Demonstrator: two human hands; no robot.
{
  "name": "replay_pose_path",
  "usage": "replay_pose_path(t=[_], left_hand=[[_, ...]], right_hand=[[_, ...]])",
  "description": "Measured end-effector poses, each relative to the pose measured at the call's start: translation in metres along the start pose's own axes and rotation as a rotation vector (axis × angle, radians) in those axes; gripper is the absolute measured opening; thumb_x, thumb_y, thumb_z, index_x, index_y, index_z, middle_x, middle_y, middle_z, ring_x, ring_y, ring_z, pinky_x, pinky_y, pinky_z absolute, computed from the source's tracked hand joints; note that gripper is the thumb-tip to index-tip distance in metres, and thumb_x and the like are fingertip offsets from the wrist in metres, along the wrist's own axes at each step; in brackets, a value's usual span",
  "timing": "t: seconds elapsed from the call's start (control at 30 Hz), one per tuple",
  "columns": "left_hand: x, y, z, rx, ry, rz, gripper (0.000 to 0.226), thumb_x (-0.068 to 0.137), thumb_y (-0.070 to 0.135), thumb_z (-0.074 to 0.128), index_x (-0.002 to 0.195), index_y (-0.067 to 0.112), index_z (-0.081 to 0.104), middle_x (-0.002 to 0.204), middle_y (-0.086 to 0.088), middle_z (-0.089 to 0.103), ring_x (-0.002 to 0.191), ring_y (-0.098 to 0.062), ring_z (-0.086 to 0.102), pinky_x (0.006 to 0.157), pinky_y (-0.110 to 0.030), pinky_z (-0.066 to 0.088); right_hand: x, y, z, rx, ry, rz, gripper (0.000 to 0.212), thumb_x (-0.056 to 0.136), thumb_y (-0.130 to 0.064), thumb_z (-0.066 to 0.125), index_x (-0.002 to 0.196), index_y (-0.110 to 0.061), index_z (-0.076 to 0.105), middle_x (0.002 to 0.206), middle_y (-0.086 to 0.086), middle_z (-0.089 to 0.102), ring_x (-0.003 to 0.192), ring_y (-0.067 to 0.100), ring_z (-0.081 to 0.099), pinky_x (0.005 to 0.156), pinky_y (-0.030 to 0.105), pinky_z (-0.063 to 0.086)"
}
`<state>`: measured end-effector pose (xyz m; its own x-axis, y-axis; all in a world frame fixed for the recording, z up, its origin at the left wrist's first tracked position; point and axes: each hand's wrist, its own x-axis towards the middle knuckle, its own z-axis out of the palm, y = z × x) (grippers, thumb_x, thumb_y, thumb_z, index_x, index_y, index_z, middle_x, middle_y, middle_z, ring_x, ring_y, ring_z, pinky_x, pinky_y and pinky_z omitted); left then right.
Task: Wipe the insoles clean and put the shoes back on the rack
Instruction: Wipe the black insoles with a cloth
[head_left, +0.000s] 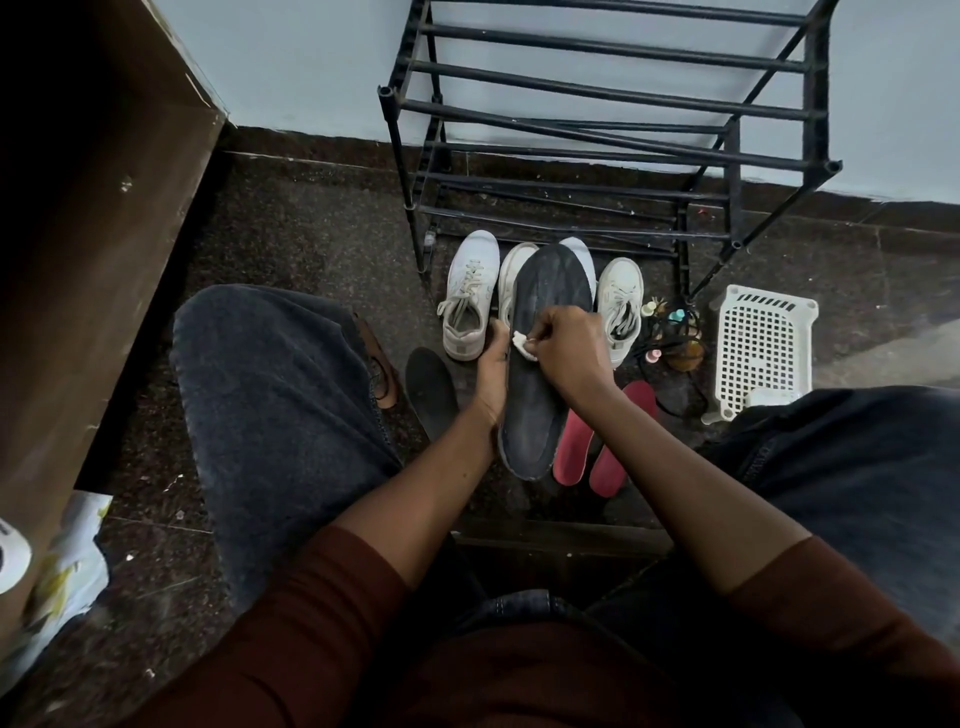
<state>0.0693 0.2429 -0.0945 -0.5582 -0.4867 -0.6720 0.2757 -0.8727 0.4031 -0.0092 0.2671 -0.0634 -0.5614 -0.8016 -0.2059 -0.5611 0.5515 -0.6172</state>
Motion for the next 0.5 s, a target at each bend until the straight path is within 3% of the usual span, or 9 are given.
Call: replay_pose_path(t=[0.07, 0.13, 0.2, 0.27, 0.33, 0.4, 0.5], left_hand=[[0.001, 0.001, -0.001, -0.027, -0.034, 0.016, 0.069, 0.101, 0.049, 0.018, 0.093, 0.0, 0.066, 0.082, -0.015, 0.07, 0.077, -0.021, 0.07, 0.071, -0.028, 0.057], [-0.001, 0.003, -0.005, -0.041, -0.072, 0.039, 0.075, 0.1, 0.052, 0.021, 0.086, 0.001, 0.074, 0.079, -0.015, 0.071, 0.074, -0.021, 0.071, 0.073, -0.031, 0.059], [0.002, 0.003, -0.011, 0.018, -0.025, 0.07, 0.066, 0.098, 0.055, 0.024, 0.102, 0.005, 0.068, 0.078, -0.011, 0.071, 0.075, -0.019, 0.07, 0.084, -0.036, 0.056], [0.008, 0.005, -0.014, 0.041, -0.013, 0.114, 0.062, 0.101, 0.05, 0.022, 0.11, 0.004, 0.062, 0.076, -0.006, 0.073, 0.073, -0.016, 0.071, 0.077, -0.032, 0.057], [0.012, 0.005, -0.014, 0.023, -0.013, 0.133, 0.067, 0.103, 0.042, 0.019, 0.09, 0.004, 0.073, 0.077, -0.007, 0.073, 0.074, -0.013, 0.071, 0.069, -0.025, 0.058], [0.011, 0.003, -0.011, 0.052, -0.006, 0.126, 0.069, 0.102, 0.044, 0.022, 0.08, 0.003, 0.073, 0.076, -0.011, 0.072, 0.074, -0.016, 0.071, 0.069, -0.025, 0.058], [0.01, -0.002, -0.01, 0.024, -0.035, 0.078, 0.074, 0.102, 0.044, 0.022, 0.067, 0.003, 0.073, 0.069, -0.012, 0.069, 0.069, -0.016, 0.07, 0.065, -0.023, 0.057]], right_hand=[[0.001, -0.003, 0.0, 0.014, 0.0, -0.006, 0.003, 0.073, -0.006, 0.072, 0.073, -0.007, 0.07, 0.08, 0.009, 0.07, 0.08, 0.025, 0.063, 0.063, 0.024, 0.038], [-0.004, -0.008, -0.001, 0.012, -0.044, -0.041, 0.004, 0.071, -0.005, 0.072, 0.074, -0.007, 0.071, 0.08, 0.01, 0.07, 0.082, 0.025, 0.062, 0.066, 0.026, 0.042], [-0.015, -0.01, -0.001, 0.016, -0.133, -0.095, 0.007, 0.069, -0.002, 0.072, 0.074, -0.007, 0.072, 0.078, 0.01, 0.07, 0.082, 0.026, 0.062, 0.075, 0.031, 0.047], [-0.026, -0.01, 0.0, 0.024, -0.199, -0.137, 0.009, 0.068, 0.001, 0.071, 0.073, -0.007, 0.071, 0.076, 0.009, 0.07, 0.079, 0.022, 0.061, 0.078, 0.027, 0.045], [-0.031, -0.008, -0.002, 0.049, -0.204, -0.128, 0.011, 0.066, 0.003, 0.07, 0.07, -0.008, 0.071, 0.072, 0.006, 0.07, 0.067, 0.012, 0.056, 0.066, 0.017, 0.039], [-0.028, -0.006, -0.003, 0.097, -0.173, -0.099, 0.012, 0.066, 0.004, 0.071, 0.068, -0.008, 0.071, 0.067, 0.002, 0.067, 0.06, 0.005, 0.051, 0.069, 0.016, 0.039], [-0.016, -0.008, -0.002, 0.082, -0.098, -0.097, 0.007, 0.068, 0.001, 0.071, 0.07, -0.005, 0.069, 0.071, 0.005, 0.067, 0.072, 0.021, 0.061, 0.08, 0.037, 0.048]])
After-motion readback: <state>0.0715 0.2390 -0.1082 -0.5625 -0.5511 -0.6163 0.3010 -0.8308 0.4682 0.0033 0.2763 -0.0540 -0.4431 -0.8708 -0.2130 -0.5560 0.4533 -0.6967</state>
